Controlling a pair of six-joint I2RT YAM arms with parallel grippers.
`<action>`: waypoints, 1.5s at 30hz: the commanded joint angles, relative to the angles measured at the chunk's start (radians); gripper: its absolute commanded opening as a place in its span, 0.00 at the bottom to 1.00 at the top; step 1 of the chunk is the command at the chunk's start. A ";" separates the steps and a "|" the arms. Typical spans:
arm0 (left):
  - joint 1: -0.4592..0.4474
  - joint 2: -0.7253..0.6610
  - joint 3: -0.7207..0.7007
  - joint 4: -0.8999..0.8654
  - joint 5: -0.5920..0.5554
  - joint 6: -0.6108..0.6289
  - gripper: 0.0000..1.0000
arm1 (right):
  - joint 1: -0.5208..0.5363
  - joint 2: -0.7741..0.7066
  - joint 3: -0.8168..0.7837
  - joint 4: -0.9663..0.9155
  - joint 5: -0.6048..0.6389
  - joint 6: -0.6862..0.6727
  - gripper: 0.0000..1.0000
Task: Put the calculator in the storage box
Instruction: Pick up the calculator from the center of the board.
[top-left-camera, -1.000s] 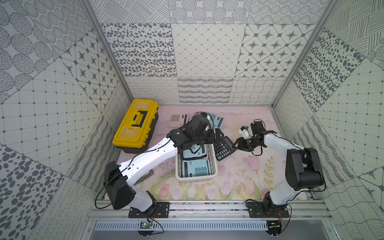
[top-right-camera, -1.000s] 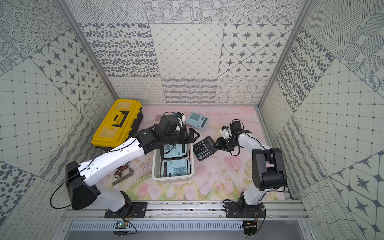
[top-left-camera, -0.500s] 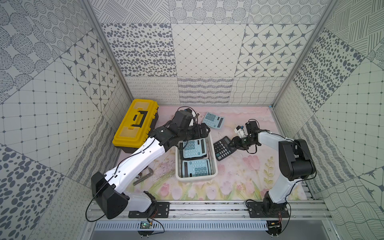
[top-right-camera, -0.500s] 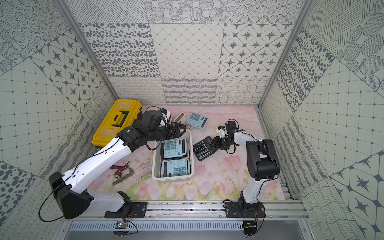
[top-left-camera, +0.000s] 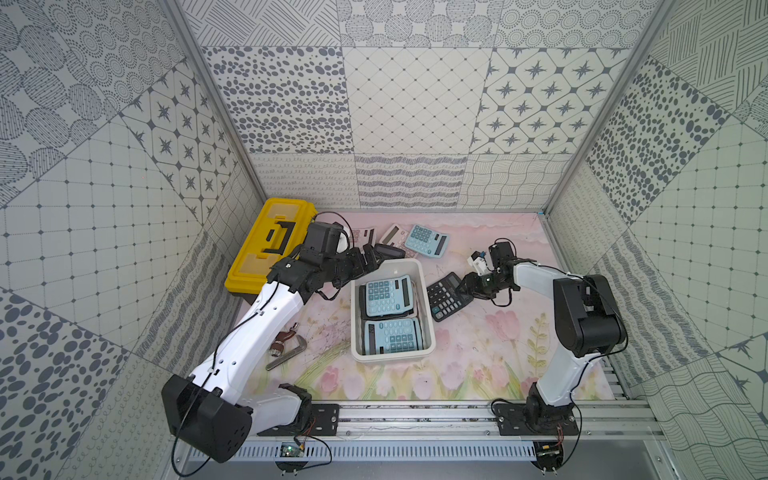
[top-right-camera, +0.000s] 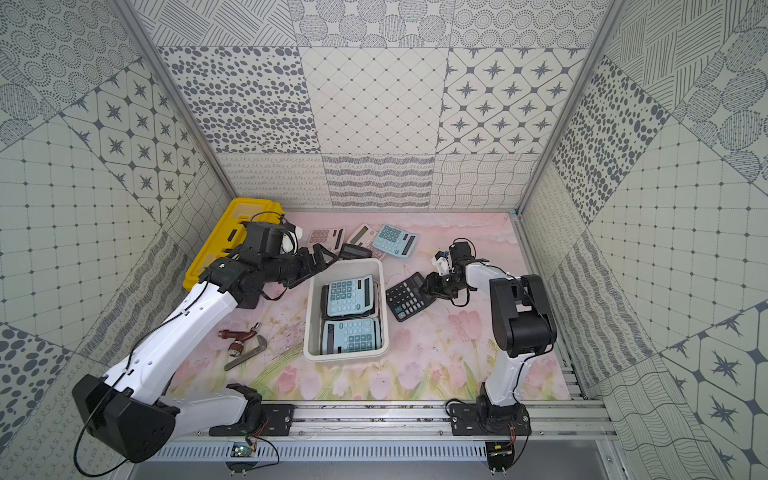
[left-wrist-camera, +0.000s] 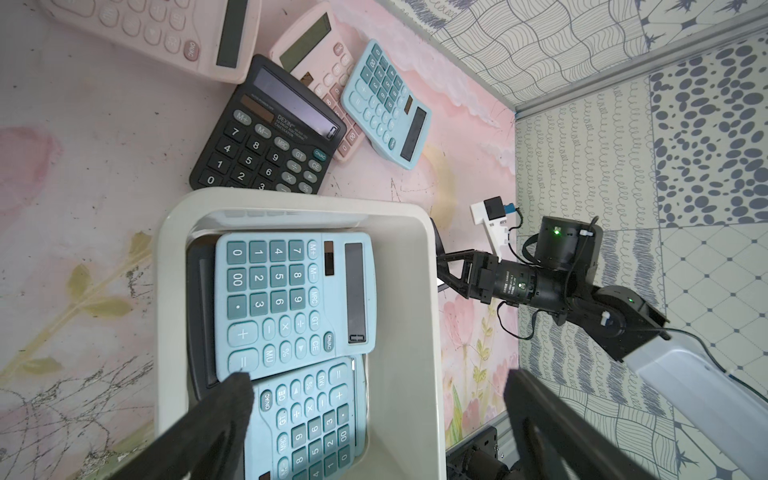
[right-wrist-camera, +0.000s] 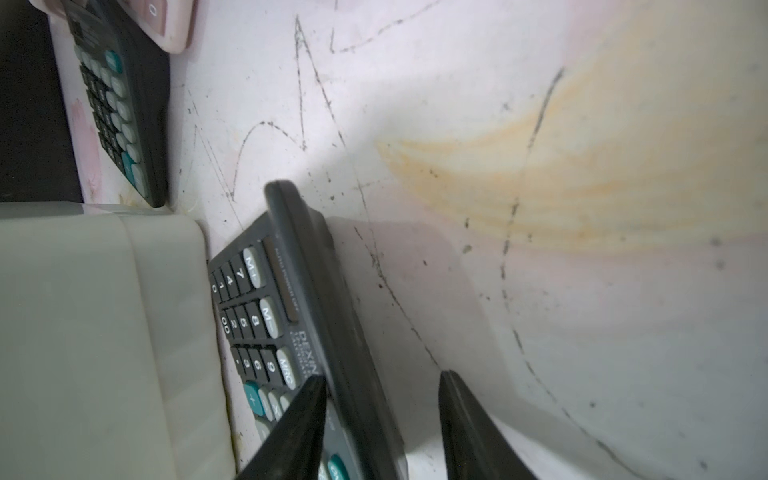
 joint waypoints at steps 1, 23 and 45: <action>0.028 -0.030 -0.028 0.001 0.063 -0.013 1.00 | 0.015 0.010 0.020 0.038 0.020 -0.018 0.48; 0.039 -0.055 -0.075 0.043 0.059 -0.044 1.00 | 0.020 -0.293 -0.001 -0.084 0.246 0.021 0.00; 0.058 -0.206 -0.170 -0.001 -0.082 -0.051 1.00 | 0.189 -0.744 0.087 -0.211 0.090 0.343 0.00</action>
